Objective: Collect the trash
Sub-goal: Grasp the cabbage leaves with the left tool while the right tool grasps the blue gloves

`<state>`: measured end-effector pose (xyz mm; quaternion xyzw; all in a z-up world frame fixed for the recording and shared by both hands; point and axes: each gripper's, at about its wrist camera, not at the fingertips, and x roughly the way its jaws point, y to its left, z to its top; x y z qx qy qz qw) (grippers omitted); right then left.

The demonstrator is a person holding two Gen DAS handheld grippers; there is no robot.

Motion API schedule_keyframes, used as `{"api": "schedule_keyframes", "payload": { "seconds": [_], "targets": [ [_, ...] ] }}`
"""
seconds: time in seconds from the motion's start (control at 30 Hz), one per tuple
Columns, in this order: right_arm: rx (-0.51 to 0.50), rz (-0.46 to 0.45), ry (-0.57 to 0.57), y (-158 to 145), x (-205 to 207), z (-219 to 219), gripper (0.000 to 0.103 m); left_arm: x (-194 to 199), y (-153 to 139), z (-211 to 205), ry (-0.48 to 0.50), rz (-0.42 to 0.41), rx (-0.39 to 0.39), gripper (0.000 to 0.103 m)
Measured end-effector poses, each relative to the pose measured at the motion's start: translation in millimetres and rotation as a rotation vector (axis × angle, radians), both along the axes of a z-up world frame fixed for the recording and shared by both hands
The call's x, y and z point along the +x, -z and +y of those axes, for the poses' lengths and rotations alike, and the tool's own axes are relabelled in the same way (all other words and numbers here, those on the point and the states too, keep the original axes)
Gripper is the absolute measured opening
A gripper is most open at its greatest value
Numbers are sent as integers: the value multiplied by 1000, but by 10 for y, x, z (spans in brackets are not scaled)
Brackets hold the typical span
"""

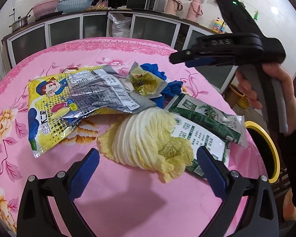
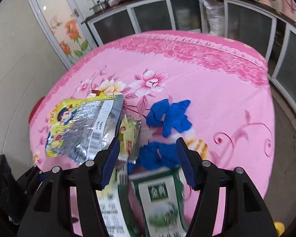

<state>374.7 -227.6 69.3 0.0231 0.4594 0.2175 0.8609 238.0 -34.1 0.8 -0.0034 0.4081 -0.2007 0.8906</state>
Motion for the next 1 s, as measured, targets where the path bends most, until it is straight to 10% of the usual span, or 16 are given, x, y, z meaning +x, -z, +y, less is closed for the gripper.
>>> {"api": "schedule_keyframes", "payload": {
  "seconds": [0.43,0.57,0.7,1.0],
  "targets": [
    [-83,111,37,462,669,138,52,347,276,-18,-17,133,-54,92],
    [-112,142,44,587,758,163,26,329,242,-64,7,115,-64,71],
    [-109,128,38,578,736,196,6,252,184,-72,21,104,-76,22],
    [-51,102,58,354,562,89,3,-92,-26,26,79,42,-129,11]
  ]
}}
